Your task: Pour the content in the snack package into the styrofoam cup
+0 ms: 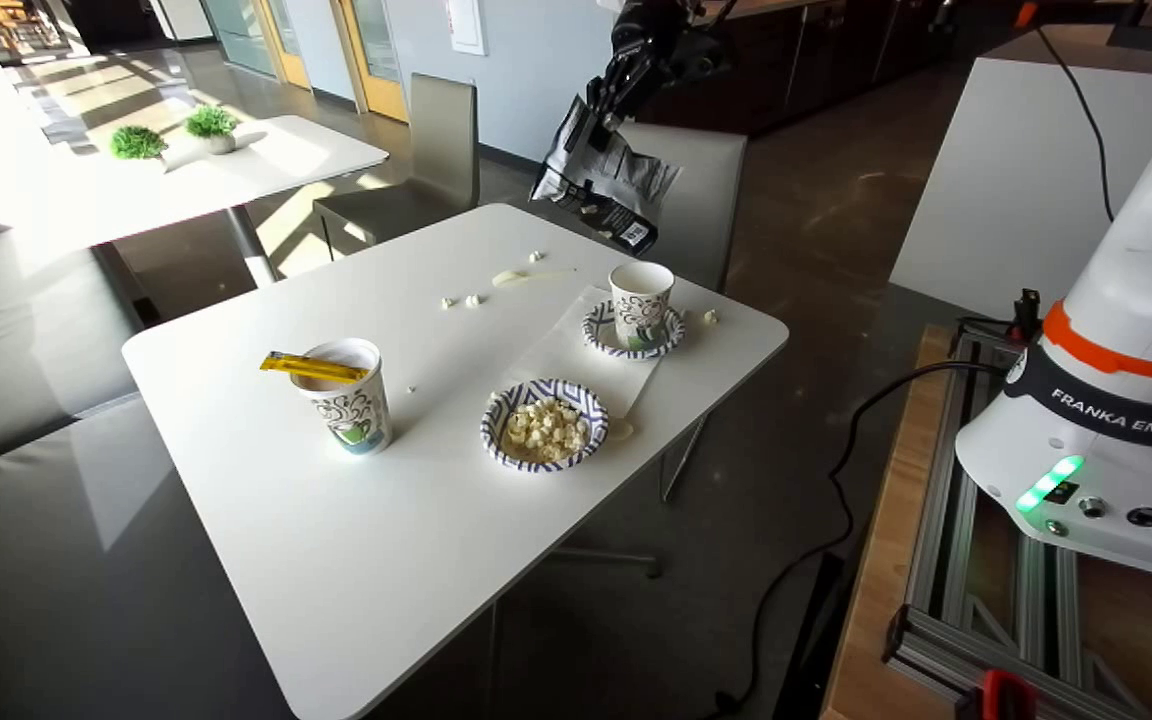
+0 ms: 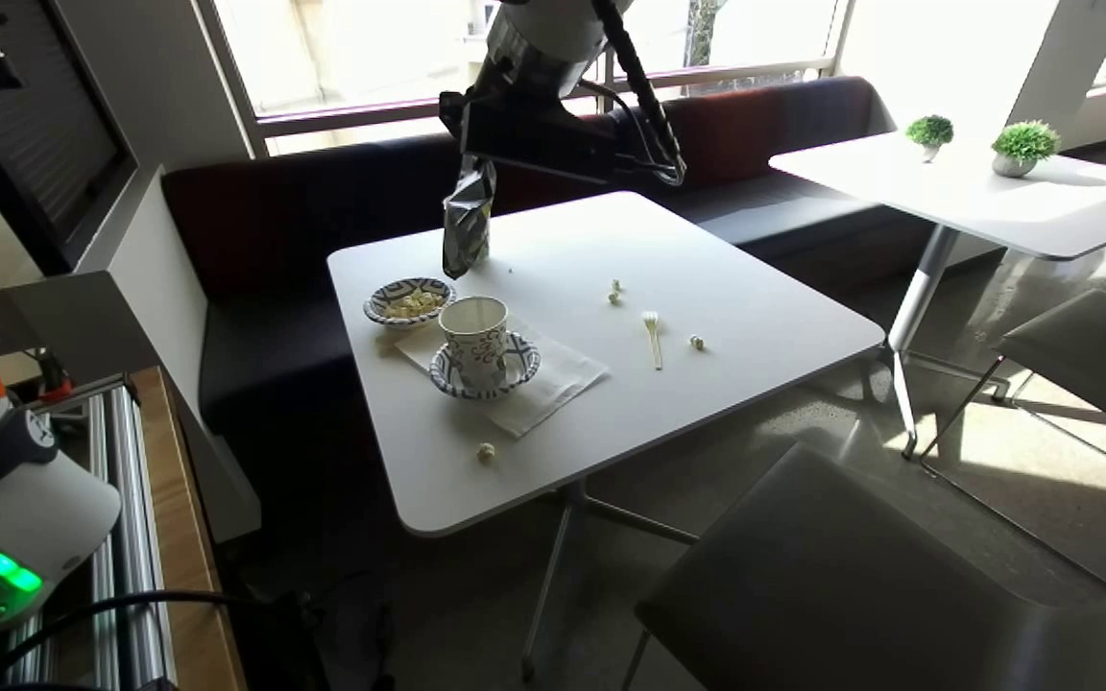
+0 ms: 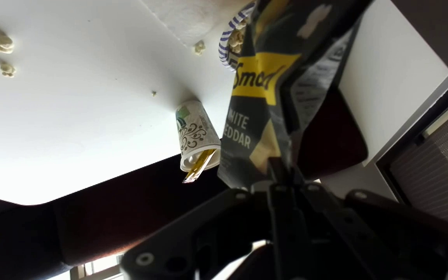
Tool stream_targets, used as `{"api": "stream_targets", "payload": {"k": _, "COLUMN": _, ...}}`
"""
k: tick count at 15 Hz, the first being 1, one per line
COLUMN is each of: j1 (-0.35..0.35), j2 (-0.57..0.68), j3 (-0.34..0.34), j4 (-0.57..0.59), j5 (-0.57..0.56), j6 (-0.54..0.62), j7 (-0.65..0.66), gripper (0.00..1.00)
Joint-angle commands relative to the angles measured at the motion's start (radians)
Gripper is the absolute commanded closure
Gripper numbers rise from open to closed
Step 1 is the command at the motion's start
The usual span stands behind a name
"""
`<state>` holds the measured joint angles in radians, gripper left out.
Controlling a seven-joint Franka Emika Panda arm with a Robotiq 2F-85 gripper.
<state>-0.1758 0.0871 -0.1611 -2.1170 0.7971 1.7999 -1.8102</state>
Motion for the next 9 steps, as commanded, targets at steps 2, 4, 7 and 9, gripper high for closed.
{"api": "stream_targets", "payload": {"k": 2, "j1": -0.021, "j2": 0.028, "j3": -0.004, "j4": 0.049, "j5": -0.005, "j6": -0.169, "j7": 0.018, "gripper": 1.00}}
{"api": "stream_targets", "payload": {"k": 4, "j1": -0.018, "j2": 0.027, "j3": -0.002, "j4": 0.043, "j5": -0.007, "j6": -0.153, "j7": 0.012, "gripper": 1.00}}
{"api": "stream_targets", "payload": {"k": 7, "j1": -0.011, "j2": 0.032, "j3": 0.002, "j4": 0.035, "j5": 0.005, "j6": -0.062, "j7": -0.025, "gripper": 1.00}}
{"api": "stream_targets", "payload": {"k": 9, "j1": -0.031, "j2": 0.064, "j3": -0.005, "j4": 0.085, "j5": 0.033, "j6": -0.204, "j7": -0.005, "gripper": 1.00}}
